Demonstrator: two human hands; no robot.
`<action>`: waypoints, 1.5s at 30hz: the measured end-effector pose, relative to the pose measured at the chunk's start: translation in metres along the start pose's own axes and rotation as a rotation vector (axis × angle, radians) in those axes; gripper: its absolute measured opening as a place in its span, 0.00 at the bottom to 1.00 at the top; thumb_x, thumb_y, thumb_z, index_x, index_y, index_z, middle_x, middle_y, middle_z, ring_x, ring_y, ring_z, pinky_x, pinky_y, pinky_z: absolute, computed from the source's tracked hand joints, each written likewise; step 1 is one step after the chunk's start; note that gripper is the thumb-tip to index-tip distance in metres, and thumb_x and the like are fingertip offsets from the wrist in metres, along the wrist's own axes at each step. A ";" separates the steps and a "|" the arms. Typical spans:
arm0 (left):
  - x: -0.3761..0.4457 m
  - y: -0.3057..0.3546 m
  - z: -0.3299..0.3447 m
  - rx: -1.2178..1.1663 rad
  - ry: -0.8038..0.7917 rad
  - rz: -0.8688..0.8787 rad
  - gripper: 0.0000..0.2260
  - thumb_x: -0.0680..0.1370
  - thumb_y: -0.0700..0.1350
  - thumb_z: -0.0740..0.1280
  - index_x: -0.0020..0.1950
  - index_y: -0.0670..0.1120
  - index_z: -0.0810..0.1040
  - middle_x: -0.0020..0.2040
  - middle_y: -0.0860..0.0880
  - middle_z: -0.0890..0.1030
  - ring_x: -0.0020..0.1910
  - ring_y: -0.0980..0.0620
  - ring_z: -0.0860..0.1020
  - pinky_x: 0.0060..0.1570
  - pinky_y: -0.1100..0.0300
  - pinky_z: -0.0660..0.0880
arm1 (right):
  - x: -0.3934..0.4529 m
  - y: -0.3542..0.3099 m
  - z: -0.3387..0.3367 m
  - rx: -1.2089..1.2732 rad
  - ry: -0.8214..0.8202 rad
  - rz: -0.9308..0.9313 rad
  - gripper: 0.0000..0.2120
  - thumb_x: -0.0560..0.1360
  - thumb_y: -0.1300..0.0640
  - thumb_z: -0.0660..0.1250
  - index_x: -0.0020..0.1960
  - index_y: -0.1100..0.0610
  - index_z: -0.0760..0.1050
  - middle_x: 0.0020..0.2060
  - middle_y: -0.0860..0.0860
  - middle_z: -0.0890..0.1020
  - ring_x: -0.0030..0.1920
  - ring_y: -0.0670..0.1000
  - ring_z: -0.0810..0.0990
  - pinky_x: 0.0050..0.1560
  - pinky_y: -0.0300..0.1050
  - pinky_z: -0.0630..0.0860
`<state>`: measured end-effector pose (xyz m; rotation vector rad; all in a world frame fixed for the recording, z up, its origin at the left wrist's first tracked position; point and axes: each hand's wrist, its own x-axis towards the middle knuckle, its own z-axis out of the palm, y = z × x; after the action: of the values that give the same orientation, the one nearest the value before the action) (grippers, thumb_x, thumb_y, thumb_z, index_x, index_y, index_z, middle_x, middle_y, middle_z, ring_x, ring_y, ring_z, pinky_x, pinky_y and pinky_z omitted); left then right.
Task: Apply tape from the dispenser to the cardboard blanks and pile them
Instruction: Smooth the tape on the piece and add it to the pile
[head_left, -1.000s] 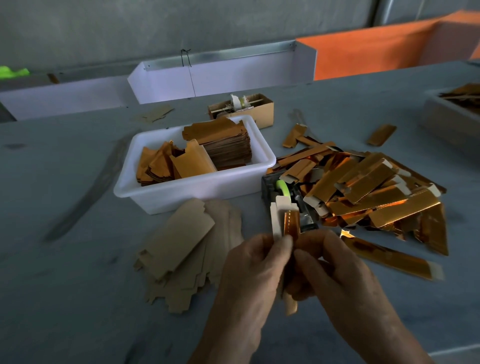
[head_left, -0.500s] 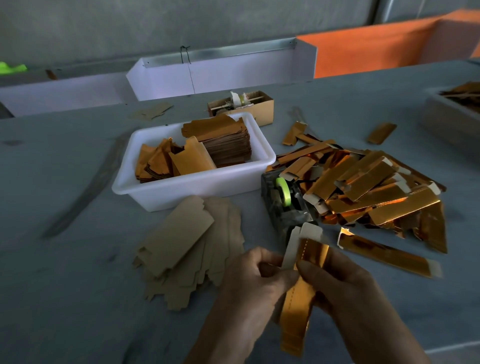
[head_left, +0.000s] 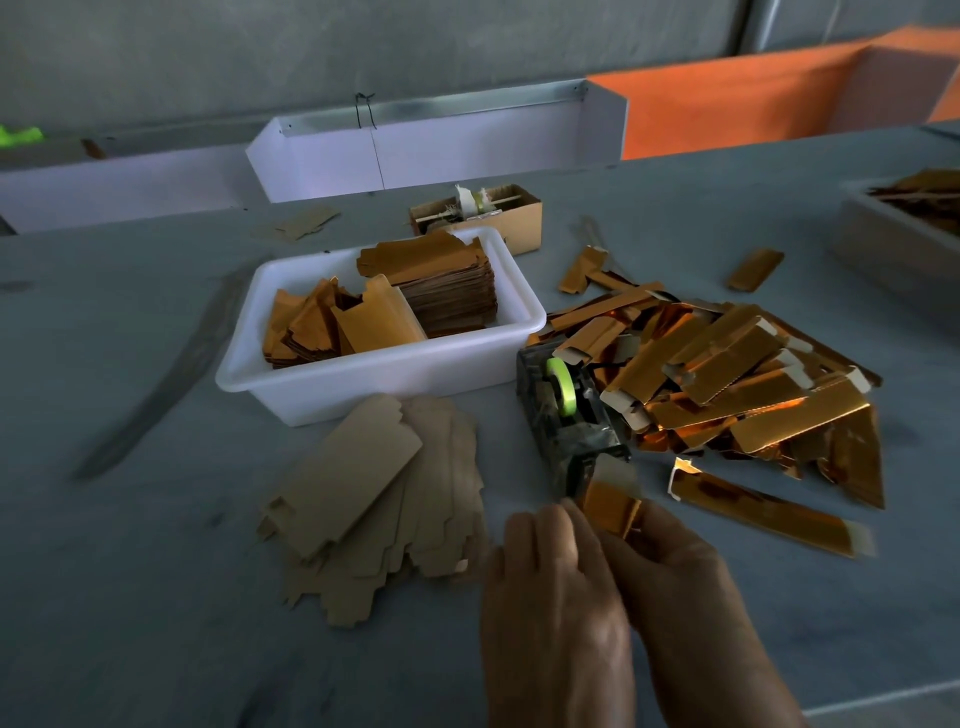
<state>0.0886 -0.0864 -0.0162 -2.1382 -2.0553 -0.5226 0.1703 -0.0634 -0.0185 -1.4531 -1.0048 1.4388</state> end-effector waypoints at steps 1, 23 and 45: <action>0.001 0.000 0.000 0.032 -0.003 0.002 0.12 0.64 0.41 0.69 0.43 0.40 0.86 0.33 0.46 0.80 0.30 0.49 0.79 0.26 0.63 0.72 | 0.000 0.000 -0.001 -0.001 -0.012 0.020 0.02 0.71 0.59 0.70 0.42 0.52 0.79 0.31 0.49 0.84 0.31 0.43 0.81 0.26 0.31 0.73; 0.016 -0.045 0.001 -0.856 -0.023 -0.623 0.07 0.78 0.50 0.64 0.40 0.54 0.74 0.34 0.52 0.78 0.33 0.58 0.76 0.34 0.63 0.71 | 0.035 -0.034 -0.019 -0.638 0.202 -0.489 0.05 0.76 0.52 0.63 0.45 0.50 0.77 0.48 0.48 0.77 0.44 0.45 0.76 0.39 0.34 0.70; 0.038 -0.039 0.023 -1.188 0.112 -0.698 0.07 0.79 0.51 0.64 0.43 0.51 0.76 0.32 0.53 0.75 0.25 0.64 0.72 0.23 0.72 0.66 | 0.052 -0.026 -0.012 -0.338 0.102 -0.269 0.07 0.75 0.55 0.67 0.38 0.49 0.77 0.54 0.45 0.75 0.48 0.41 0.75 0.39 0.33 0.68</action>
<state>0.0540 -0.0410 -0.0302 -1.4675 -2.7166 -2.3417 0.1837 -0.0063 -0.0107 -1.5394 -1.3681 1.0264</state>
